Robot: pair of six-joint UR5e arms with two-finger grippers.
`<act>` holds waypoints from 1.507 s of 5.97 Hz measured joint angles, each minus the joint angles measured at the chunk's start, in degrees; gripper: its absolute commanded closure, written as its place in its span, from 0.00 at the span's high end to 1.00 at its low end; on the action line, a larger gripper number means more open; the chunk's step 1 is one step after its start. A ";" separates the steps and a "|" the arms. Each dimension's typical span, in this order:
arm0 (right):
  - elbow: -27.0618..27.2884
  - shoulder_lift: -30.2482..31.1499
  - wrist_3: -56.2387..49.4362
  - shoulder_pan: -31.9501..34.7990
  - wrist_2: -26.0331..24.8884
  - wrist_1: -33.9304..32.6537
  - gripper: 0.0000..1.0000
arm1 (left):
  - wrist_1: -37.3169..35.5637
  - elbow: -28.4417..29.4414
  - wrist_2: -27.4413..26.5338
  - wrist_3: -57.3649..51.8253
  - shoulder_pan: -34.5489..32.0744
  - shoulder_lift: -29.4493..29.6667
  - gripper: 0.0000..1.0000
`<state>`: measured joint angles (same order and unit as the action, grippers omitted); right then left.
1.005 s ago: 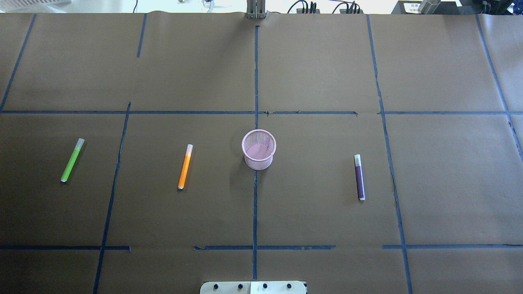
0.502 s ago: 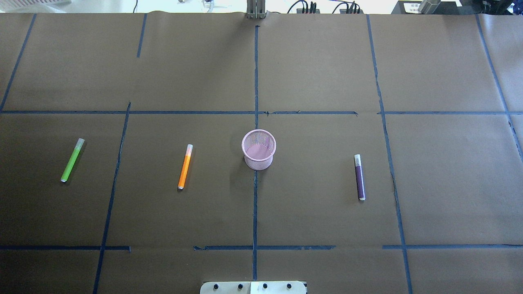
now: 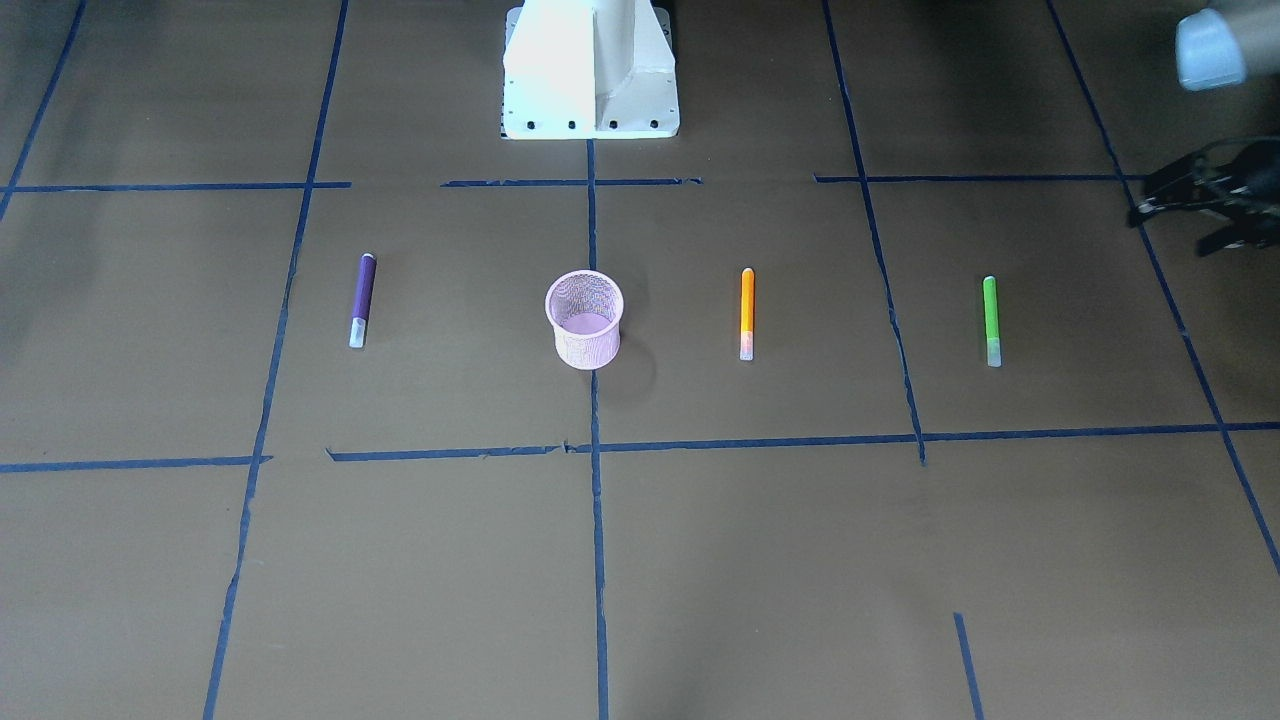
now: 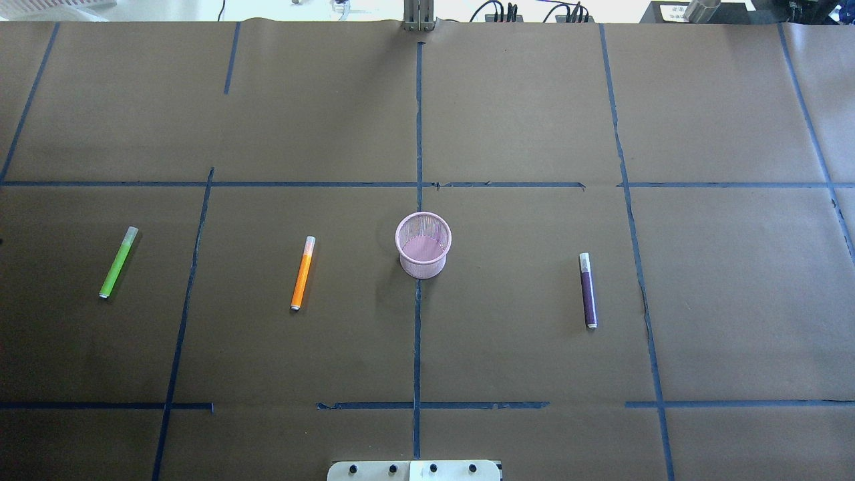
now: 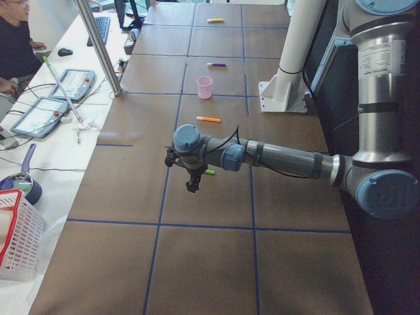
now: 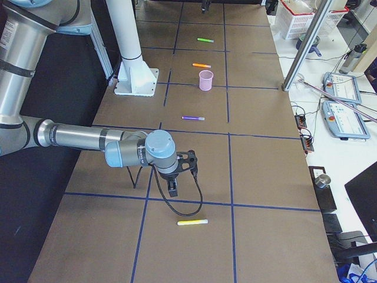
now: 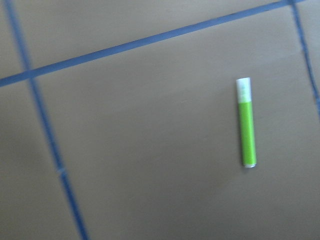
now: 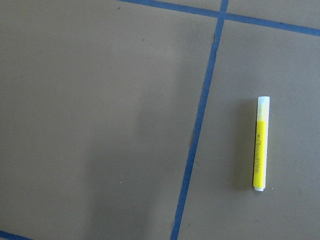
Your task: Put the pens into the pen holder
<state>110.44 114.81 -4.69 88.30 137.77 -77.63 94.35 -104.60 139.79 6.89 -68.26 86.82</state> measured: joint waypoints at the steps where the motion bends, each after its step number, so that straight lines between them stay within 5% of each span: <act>1: -0.12 -0.02 -0.24 -0.07 -0.02 -0.05 1.00 | 0.24 1.86 -4.84 5.98 5.24 3.61 1.00; 4: -0.48 0.50 -0.25 -0.14 0.60 -0.11 1.00 | 0.39 15.13 -8.24 10.13 12.66 14.92 0.92; 6: -0.53 0.72 -0.18 -0.14 1.28 -0.18 1.00 | 0.39 17.30 -8.37 10.40 14.65 15.86 0.65; 9: -1.18 0.75 -0.23 -0.14 1.36 -0.22 1.00 | 0.39 17.56 -8.46 10.56 15.73 15.96 0.48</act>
<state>109.26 115.56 -4.92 88.15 139.13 -77.85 94.74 -87.04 131.33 17.44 -52.54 102.78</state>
